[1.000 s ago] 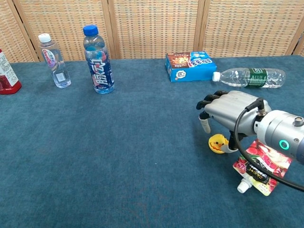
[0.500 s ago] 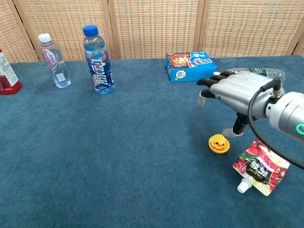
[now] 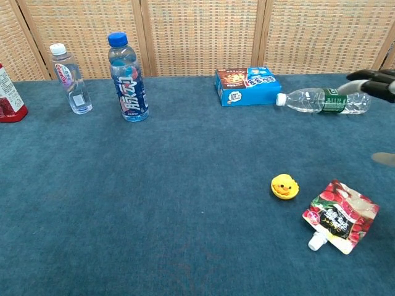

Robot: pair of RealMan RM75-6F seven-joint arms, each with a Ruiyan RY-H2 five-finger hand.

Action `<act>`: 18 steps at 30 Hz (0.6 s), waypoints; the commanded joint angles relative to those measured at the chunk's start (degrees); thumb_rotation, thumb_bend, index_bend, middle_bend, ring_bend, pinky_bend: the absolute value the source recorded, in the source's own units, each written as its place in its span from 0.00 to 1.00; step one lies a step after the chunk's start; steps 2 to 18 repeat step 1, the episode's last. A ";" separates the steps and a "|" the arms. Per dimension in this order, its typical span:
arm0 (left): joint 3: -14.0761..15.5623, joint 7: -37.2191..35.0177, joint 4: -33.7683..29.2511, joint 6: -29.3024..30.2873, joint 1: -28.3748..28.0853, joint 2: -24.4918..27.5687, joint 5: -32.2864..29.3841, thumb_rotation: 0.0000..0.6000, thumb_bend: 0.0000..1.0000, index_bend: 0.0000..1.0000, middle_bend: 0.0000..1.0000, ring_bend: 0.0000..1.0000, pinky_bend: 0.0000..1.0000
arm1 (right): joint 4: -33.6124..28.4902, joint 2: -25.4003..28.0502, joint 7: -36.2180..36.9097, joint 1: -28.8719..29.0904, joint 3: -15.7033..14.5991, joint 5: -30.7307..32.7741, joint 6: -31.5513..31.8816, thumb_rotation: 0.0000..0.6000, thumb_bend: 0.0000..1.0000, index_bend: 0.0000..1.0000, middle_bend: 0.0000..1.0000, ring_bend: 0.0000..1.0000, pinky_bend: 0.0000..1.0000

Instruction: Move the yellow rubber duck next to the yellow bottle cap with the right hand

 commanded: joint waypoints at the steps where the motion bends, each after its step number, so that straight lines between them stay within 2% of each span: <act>1: 0.04 0.16 -0.07 0.06 0.03 -0.03 0.08 1.00 0.08 0.00 0.00 0.00 0.00 | 2.73 1.19 4.20 -3.65 -1.62 -3.06 3.32 1.00 0.21 0.00 0.00 0.00 0.00; 18: 0.04 0.16 -0.07 0.06 0.03 -0.03 0.08 1.00 0.08 0.00 0.00 0.00 0.00 | 2.73 1.19 4.20 -3.65 -1.62 -3.06 3.32 1.00 0.21 0.00 0.00 0.00 0.00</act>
